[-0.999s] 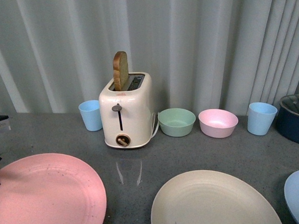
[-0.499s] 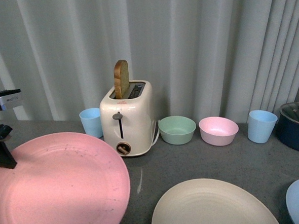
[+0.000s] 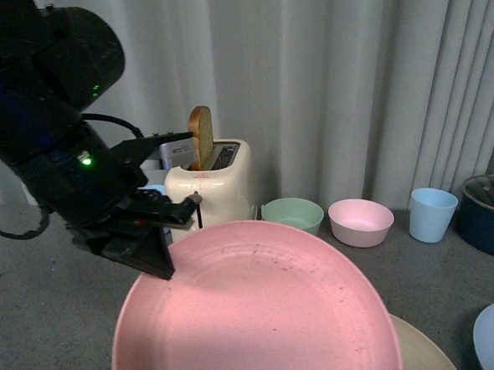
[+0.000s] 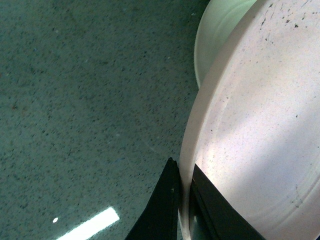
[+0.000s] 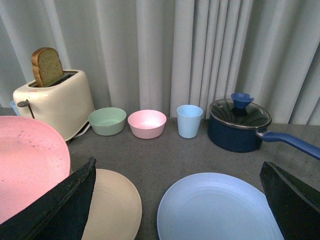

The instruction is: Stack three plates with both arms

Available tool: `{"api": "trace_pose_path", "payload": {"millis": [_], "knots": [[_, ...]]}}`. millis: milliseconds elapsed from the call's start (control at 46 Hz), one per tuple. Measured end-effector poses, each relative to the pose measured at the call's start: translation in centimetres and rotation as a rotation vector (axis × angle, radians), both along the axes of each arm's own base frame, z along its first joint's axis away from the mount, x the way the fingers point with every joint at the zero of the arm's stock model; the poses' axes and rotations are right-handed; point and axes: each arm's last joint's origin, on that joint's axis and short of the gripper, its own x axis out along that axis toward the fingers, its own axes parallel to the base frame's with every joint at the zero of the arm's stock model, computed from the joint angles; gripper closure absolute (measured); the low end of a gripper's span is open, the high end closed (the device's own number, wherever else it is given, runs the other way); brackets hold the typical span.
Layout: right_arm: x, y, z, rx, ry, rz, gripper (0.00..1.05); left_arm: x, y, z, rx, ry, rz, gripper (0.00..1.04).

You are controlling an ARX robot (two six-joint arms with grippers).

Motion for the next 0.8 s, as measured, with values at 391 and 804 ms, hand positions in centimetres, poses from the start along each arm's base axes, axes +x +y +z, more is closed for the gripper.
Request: {"api": "trace_pose_path", "payload": {"millis": [391,804], "knots": [[0.0,0.0,0.0,0.000,0.000,0.000,0.07,0.9,-7.4,-2.3,0.002,0.076,-0.023,1.01],[0.0,0.0,0.0,0.000,0.000,0.000,0.07,3.8,-10.5,-4.7,0.037,0.099,-0.010,1.01]]}}
